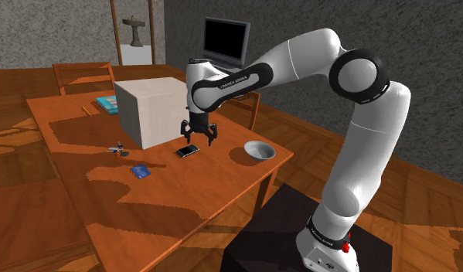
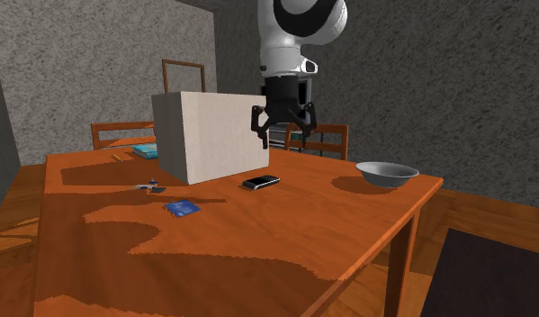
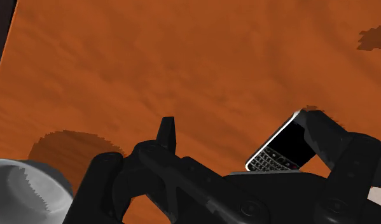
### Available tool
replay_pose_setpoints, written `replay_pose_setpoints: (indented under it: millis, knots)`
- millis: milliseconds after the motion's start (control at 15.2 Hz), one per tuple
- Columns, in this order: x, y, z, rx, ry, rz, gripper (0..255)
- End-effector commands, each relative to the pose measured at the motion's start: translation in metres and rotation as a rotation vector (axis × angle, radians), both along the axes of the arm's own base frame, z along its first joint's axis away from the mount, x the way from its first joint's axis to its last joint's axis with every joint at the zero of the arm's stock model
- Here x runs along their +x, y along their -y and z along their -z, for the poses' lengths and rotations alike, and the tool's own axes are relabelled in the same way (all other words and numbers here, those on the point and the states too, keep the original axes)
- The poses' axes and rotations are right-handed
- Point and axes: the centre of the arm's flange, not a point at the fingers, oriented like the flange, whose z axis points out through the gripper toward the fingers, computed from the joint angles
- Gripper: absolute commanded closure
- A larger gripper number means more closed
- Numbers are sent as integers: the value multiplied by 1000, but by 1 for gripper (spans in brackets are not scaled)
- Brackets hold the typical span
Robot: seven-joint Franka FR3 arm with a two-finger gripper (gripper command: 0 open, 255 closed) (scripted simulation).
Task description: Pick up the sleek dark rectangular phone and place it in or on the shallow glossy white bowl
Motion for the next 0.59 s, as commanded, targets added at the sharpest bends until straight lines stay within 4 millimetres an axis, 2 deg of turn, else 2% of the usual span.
replay_pose_setpoints:
  millis: [0, 528]
  knots:
    - [23, 2, 14, 2, -1, 87, 0]
    - [112, 29, 70, 12, -5, 411, 0]
